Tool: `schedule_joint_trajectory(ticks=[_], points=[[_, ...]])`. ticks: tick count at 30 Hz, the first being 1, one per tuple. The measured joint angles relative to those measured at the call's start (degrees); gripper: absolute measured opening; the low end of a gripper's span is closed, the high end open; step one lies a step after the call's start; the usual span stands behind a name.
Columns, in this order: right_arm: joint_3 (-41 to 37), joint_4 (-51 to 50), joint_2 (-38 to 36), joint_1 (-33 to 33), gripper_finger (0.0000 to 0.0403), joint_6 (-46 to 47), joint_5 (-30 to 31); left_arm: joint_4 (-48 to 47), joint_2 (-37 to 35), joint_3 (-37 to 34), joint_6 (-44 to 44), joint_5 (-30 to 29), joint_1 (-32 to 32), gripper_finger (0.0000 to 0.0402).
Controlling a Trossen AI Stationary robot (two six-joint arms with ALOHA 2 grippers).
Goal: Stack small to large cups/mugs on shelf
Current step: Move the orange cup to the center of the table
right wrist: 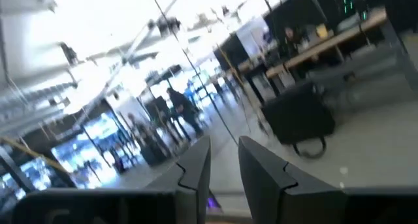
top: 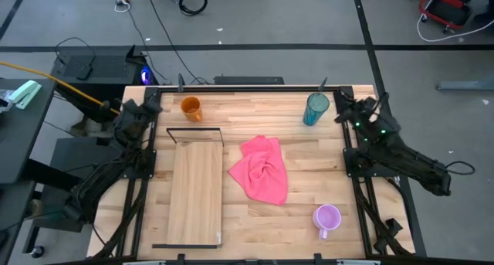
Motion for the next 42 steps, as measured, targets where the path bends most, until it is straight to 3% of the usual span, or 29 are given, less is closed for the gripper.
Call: schedule_joint_trajectory(ticks=[4, 8, 16, 26, 30, 42], points=[[5.12, -0.01, 0.0, 0.02, 0.0087, -3.81, 0.03, 16.56, -0.02, 0.0, 5.87, 5.51, 0.0, 0.0062], [9.24, -0.11, 0.11, 0.02, 0.0087, -5.89, -0.13, 29.16, -0.02, 0.0, 11.08, 6.2, 0.0, 0.0052], [16.13, -2.82, 4.19, 0.04, 0.0087, -6.23, -1.66, 37.63, -0.02, 0.02, 8.46, 6.31, 0.02, 0.0048], [23.9, -10.14, 15.85, 0.04, 0.0087, -6.32, -2.15, 37.1, 2.51, 0.27, 8.49, 16.69, 0.02, 0.0041], [27.61, -14.31, 21.0, 0.04, 0.0087, -4.99, -2.22, 35.24, 5.0, 3.55, 11.4, 19.95, 0.09, 0.0034], [41.62, -32.09, 30.1, 0.03, 0.0087, 6.46, -4.67, 3.14, 14.09, 20.73, 27.21, 21.82, 0.12, 0.0036]])
